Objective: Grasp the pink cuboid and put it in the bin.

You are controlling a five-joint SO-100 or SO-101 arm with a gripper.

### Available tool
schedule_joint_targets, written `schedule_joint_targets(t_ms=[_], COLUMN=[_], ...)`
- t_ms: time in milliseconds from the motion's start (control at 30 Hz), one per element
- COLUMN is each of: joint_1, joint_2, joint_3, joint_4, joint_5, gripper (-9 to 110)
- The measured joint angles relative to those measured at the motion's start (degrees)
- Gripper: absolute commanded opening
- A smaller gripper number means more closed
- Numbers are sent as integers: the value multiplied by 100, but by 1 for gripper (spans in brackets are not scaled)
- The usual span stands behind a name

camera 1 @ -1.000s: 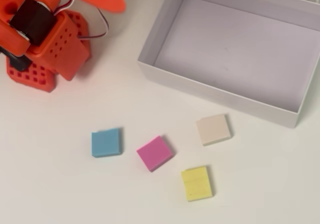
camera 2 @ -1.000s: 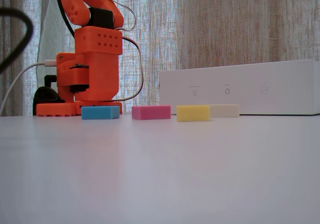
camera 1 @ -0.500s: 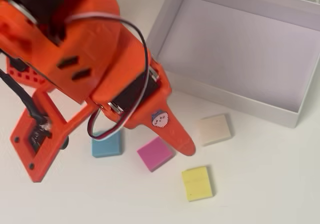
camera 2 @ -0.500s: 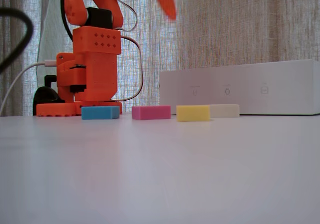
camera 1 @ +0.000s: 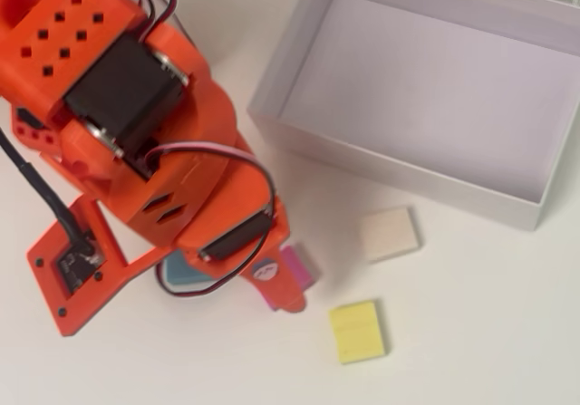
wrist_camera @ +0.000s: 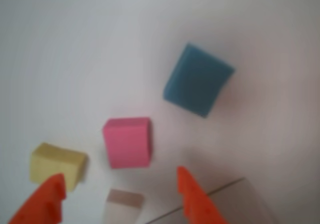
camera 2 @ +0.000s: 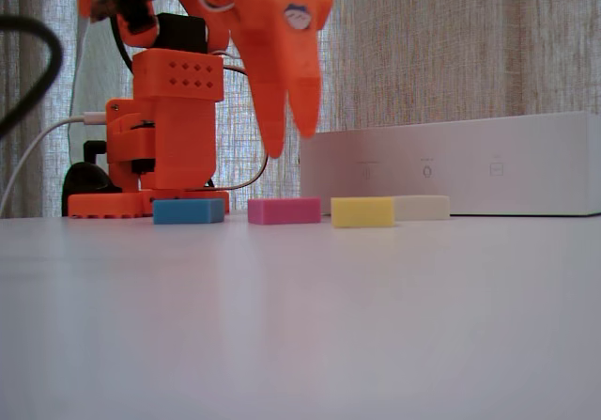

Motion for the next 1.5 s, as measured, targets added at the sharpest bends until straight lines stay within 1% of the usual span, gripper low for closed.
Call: schedule_joint_targets(t_ms=[300,767,867,933,1067,1100,1400,1500], joint_1=[114,158,149,105,97,97,281,422], joint_2=[-290,-563,-606,-580,-580,-580,-475,-97], joint_3=[229,615,729,782,888,888,835,475], joint_4=[-527,-1441,-1644,-1749,-1925,-1942,-1960,-1600], joint_5=[-299,-316,-352,-396,-563,-580,-642,-932], gripper=[28,24,19,14,-2,-8,-8,-8])
